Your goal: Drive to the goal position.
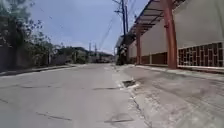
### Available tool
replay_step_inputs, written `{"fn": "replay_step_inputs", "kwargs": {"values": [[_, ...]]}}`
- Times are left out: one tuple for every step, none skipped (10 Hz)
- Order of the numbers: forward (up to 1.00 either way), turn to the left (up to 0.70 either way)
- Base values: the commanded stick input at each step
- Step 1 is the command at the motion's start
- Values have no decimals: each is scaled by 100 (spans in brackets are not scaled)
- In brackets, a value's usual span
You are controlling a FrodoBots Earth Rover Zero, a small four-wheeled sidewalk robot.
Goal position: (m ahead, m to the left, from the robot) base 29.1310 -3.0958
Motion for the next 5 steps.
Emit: {"fn": "replay_step_inputs", "kwargs": {"values": [[100,0],[100,37],[100,23],[100,0],[100,0]]}}
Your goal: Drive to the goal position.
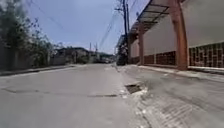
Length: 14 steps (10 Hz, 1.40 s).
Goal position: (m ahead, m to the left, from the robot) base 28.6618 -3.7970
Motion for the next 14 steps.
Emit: {"fn": "replay_step_inputs", "kwargs": {"values": [[100,0],[100,0],[100,0],[100,0],[100,0],[100,0],[100,0],[100,0],[100,0],[100,0],[100,0],[100,0],[100,0],[100,0]]}}
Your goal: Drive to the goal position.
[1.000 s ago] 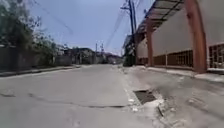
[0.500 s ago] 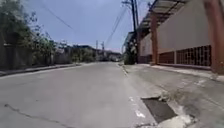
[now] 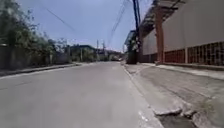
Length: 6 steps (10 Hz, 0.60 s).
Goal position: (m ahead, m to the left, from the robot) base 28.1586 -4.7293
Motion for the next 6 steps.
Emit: {"fn": "replay_step_inputs", "kwargs": {"values": [[100,0],[100,0],[100,0],[100,0],[100,0],[100,0]]}}
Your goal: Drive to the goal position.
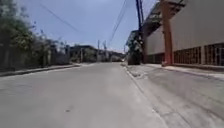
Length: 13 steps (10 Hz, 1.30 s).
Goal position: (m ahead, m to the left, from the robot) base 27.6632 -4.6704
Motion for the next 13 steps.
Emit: {"fn": "replay_step_inputs", "kwargs": {"values": [[100,0],[100,0],[100,0],[46,0],[20,0],[2,0],[0,0],[0,0],[0,0],[0,0],[0,0],[0,0],[0,0]]}}
